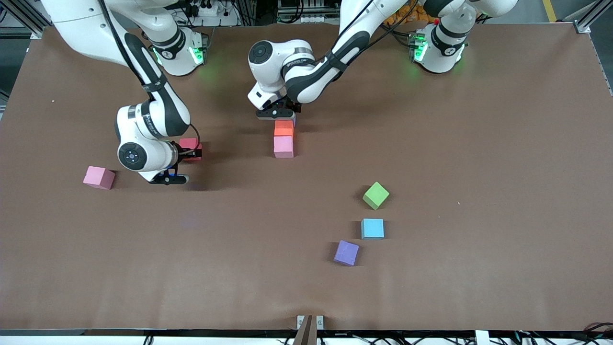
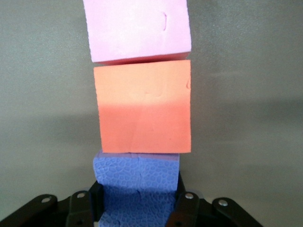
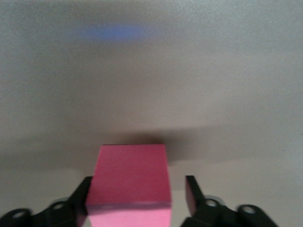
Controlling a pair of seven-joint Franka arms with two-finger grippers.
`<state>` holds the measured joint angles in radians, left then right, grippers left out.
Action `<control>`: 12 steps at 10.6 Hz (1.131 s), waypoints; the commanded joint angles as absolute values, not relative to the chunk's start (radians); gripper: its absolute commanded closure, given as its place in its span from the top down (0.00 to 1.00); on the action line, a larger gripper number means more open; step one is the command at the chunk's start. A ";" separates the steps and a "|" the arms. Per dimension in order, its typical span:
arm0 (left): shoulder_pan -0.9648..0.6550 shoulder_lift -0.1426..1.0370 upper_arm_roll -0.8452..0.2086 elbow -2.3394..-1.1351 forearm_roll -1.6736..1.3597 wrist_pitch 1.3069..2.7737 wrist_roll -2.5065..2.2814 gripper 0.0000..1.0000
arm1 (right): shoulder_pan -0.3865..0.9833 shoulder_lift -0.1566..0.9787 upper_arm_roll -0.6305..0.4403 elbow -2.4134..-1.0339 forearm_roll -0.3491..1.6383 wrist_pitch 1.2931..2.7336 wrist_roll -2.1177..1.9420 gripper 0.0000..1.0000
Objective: Arrange blocks into number 1
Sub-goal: 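Place the purple cube beyond the orange cube while the right gripper reaches red, then grasp the red cube with the right gripper while the left reaches green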
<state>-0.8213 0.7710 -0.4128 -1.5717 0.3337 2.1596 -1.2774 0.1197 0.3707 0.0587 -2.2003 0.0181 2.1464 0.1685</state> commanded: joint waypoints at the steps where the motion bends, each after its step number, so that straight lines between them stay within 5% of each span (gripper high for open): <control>1: -0.830 0.787 -0.410 -1.542 0.322 2.140 -1.259 0.99 | 0.103 0.364 0.072 -2.218 0.023 2.163 0.150 0.27; 3: -0.831 0.776 -0.410 -1.542 0.322 2.140 -1.264 1.00 | 0.103 0.362 0.074 -2.214 0.028 2.161 0.150 0.00; 7: -0.786 0.692 -0.410 -1.545 0.327 2.037 -1.255 1.00 | 0.115 0.356 0.080 -2.123 0.069 2.114 0.152 0.00; 12: -0.466 0.607 -0.410 -1.546 0.330 1.968 -1.142 1.00 | 0.129 0.383 0.078 -1.967 0.071 2.045 0.164 0.00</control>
